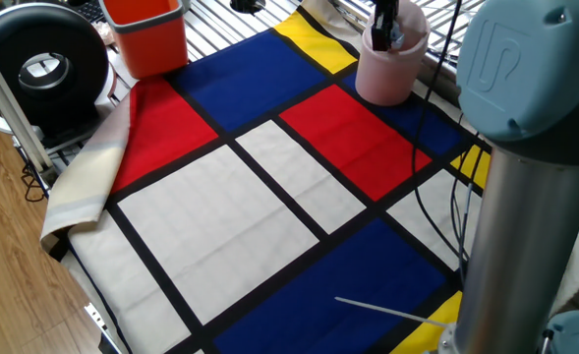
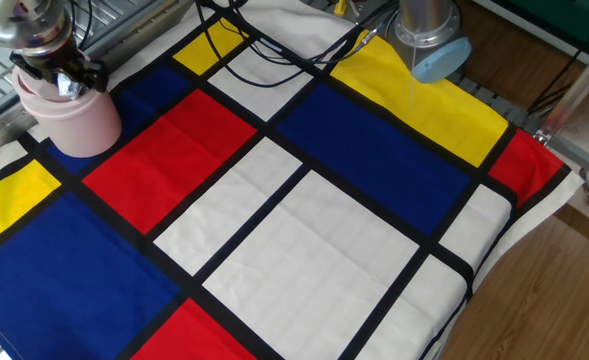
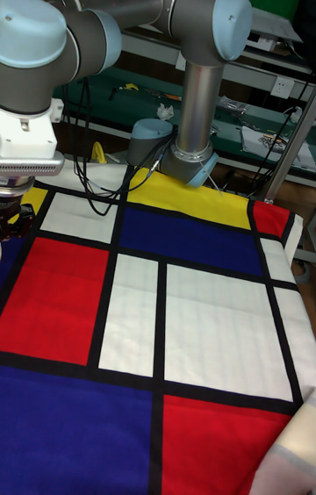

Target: Put the garbage in the trash can

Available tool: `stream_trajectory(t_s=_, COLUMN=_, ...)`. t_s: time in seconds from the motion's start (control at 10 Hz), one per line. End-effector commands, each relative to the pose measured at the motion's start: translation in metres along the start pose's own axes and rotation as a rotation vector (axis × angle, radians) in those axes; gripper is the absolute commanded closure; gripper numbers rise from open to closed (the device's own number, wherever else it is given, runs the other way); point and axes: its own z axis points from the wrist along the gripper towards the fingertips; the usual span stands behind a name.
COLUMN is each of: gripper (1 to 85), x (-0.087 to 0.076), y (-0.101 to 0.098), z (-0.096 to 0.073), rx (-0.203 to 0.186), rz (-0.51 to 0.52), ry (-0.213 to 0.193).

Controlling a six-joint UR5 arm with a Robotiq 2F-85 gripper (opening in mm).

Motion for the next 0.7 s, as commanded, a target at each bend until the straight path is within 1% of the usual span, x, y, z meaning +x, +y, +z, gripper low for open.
stream_trajectory(t_s=0.0, gripper=7.3, x=-0.0045, y=-0.0036, z=-0.0038, rx=0.022, rz=0.004, ry=-0.017)
stream_trajectory(t_s=0.1, gripper=8.7, x=-0.0043, y=-0.0007, z=-0.0090, rx=0.031, rz=0.014, ry=-0.011)
stream_trajectory(t_s=0.2, gripper=9.0, x=-0.0056, y=0.0022, z=-0.0088, rx=0.019, rz=0.015, ry=-0.018)
stream_trajectory(t_s=0.6, gripper=8.7, x=-0.0068, y=-0.0011, z=-0.0086, rx=0.029, rz=0.015, ry=-0.020)
